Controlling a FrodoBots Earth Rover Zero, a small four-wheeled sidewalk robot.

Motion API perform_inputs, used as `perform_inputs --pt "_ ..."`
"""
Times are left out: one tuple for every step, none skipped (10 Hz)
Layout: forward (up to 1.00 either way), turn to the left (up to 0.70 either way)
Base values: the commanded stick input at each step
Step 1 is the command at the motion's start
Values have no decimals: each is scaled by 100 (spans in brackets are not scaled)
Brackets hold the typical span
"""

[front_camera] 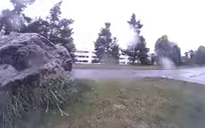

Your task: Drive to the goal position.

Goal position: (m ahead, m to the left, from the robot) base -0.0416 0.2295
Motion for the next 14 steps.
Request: perform_inputs --pt "0 -45" --pt "0 -45" --pt "0 -45" --pt "0 -45" --pt "0 -45" --pt "0 -45" --pt "0 -45" --pt "0 -40" --pt "0 -15" --pt "0 0" --pt "2 0" --pt "24 0" --pt "44 0" --pt "45 0"
